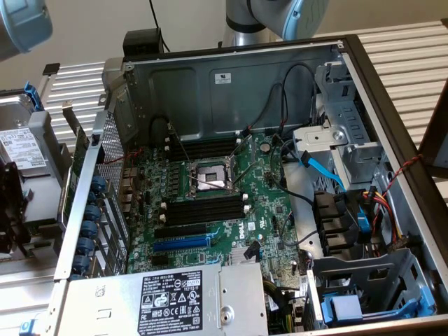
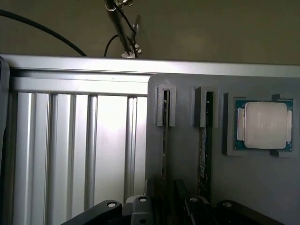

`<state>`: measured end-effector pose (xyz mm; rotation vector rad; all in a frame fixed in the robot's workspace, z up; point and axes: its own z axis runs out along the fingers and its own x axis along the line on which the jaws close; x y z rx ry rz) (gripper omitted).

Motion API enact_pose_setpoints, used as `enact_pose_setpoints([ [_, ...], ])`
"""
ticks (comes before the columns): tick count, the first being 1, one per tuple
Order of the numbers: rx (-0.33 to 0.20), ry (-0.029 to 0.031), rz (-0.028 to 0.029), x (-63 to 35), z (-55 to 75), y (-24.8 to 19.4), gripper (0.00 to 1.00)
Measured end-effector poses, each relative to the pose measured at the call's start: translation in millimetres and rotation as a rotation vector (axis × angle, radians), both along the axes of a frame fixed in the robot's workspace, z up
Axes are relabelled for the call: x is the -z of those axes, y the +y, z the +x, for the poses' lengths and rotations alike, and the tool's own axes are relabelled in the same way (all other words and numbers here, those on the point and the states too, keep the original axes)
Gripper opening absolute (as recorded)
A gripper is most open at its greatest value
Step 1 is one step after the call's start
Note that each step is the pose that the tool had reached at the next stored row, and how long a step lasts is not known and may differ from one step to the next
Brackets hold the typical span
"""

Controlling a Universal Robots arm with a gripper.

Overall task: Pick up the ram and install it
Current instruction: 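Pick up the ram and move it above insertion slot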

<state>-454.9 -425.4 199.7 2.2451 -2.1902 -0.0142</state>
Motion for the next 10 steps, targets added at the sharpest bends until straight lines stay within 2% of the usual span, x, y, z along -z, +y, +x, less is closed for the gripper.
enact_pose_setpoints([
  [10,0.000,0.0000,0.0001,0.0,0.0,0.0,0.31],
])
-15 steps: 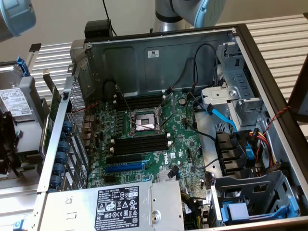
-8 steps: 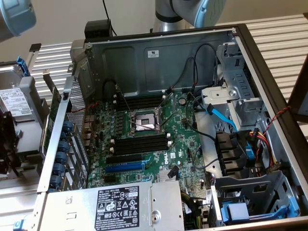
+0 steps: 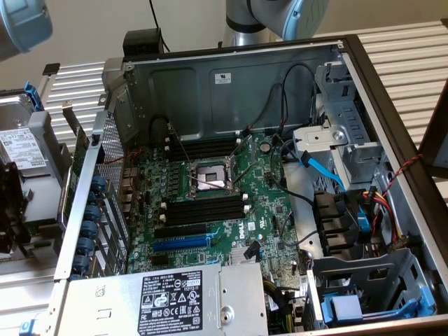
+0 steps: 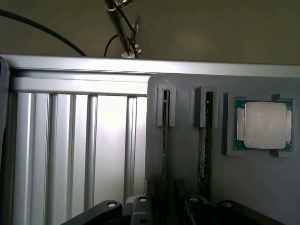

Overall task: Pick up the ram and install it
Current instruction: 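Pick up the ram and move it above insertion slot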

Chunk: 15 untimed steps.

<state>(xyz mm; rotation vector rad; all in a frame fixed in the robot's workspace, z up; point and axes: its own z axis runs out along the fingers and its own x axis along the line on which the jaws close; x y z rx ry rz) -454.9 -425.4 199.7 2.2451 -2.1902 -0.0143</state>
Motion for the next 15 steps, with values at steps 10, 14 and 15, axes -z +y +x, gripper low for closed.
enact_pose_setpoints([
  [10,0.000,0.0000,0.0000,0.0,0.0,0.0,0.13],
  [14,0.000,0.0000,0.0000,-0.1,0.0,0.0,0.13],
  [15,0.000,0.0002,-0.0001,-1.1,0.0,0.0,0.13],
])
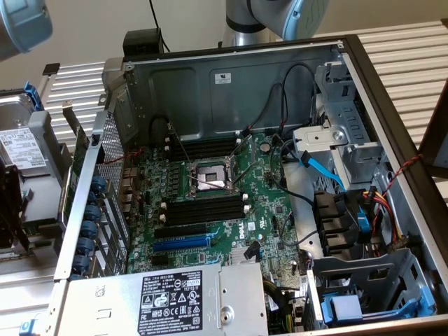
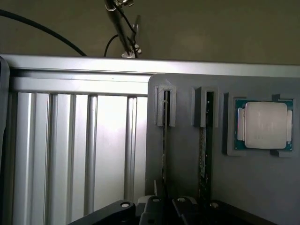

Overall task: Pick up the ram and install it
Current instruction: 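Pick up the ram and move it above insertion slot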

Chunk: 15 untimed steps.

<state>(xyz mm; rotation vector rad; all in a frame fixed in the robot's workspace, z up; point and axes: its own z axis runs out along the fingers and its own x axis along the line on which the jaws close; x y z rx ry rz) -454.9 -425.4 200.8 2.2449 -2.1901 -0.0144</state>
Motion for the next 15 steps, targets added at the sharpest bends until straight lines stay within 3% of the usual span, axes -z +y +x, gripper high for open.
enact_pose_setpoints([
  [10,0.000,0.0016,-0.0007,-37.5,0.0,0.0,0.13],
  [15,0.000,0.0093,-0.0015,-57.1,2.1,0.0,0.13],
])
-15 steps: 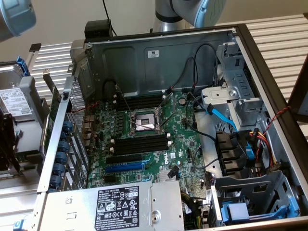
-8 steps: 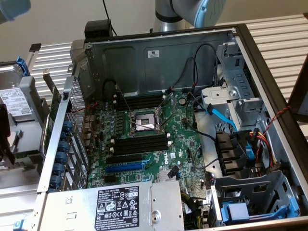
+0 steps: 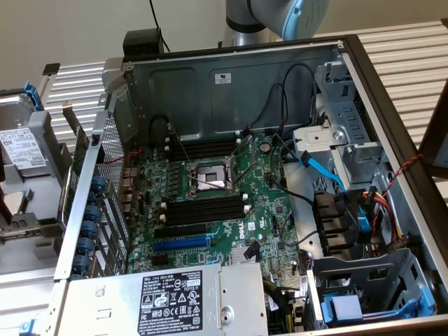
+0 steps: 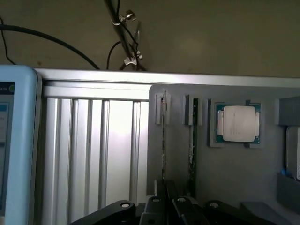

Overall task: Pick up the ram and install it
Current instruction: 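Pick up the ram and move it above insertion slot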

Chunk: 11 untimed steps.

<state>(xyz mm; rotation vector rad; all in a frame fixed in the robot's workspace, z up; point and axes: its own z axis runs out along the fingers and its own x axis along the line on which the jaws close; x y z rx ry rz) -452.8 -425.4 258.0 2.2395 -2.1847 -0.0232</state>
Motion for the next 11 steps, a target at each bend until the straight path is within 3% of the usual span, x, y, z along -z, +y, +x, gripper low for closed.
enact_pose_setpoints([
  [4,0.000,0.0032,-0.0004,-15.0,8.4,-0.1,0.13],
  [11,-0.002,0.0033,-0.0002,-41.9,23.0,-2.8,0.13],
])
